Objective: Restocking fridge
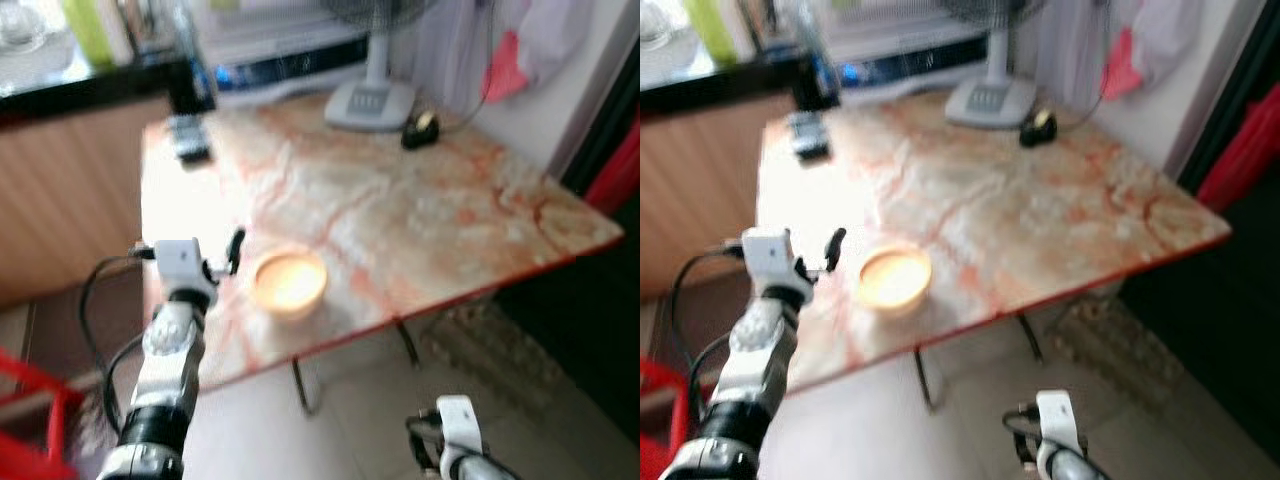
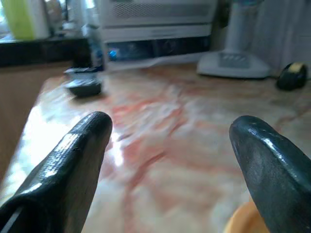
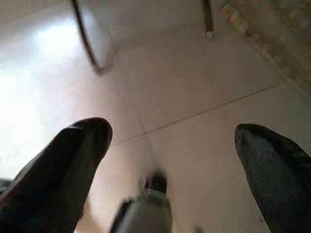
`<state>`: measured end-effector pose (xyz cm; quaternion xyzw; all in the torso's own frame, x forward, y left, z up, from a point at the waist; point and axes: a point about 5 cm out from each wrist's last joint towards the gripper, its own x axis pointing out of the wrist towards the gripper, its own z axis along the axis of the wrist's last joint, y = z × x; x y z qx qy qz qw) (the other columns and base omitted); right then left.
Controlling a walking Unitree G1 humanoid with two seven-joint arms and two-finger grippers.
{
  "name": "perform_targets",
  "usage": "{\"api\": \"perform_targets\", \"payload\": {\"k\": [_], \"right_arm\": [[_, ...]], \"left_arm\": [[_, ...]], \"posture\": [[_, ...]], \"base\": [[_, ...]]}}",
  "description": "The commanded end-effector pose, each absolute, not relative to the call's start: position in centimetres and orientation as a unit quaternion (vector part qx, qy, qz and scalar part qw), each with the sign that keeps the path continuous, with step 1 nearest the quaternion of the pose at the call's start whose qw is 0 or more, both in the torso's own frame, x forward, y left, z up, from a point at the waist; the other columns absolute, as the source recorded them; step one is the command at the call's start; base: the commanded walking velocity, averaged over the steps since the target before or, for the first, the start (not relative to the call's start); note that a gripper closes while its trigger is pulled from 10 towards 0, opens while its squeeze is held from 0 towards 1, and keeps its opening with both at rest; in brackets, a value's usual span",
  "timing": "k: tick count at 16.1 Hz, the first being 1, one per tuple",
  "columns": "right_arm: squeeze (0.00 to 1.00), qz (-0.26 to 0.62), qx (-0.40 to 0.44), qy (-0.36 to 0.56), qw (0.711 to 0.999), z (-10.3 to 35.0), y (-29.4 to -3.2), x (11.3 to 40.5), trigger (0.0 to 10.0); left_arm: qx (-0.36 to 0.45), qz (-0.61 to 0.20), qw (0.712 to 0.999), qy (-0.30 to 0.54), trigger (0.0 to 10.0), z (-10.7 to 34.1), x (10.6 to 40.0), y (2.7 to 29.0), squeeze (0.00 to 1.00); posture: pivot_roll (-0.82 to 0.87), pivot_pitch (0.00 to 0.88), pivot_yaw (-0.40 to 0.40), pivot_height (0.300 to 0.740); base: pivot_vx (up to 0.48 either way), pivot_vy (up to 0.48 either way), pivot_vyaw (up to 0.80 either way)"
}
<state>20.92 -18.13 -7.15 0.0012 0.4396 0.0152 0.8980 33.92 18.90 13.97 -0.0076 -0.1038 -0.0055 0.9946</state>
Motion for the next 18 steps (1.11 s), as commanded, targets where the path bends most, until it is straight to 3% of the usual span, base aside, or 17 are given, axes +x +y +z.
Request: {"api": "perform_targets", "payload": {"k": [1,18], "right_arm": [[0.0,0.006,-0.002,0.449,0.893,-7.44,-18.79,20.26,10.0],[0.0,0.004,0.002,0.448,0.894,-7.62,-18.47,19.97,10.0]], "left_arm": [[-0.02,-0.013,0.995,-0.093,10.0,13.41,33.73,18.32,0.0],[0.019,0.011,0.996,-0.092,10.0,12.82,32.88,18.61,0.0]], "posture": [[0.0,0.0,0.036,0.74],[-0.01,0.0,0.067,0.74]], "base": [[0.0,0.0,0.0],[0.0,0.0,0.0]]}}
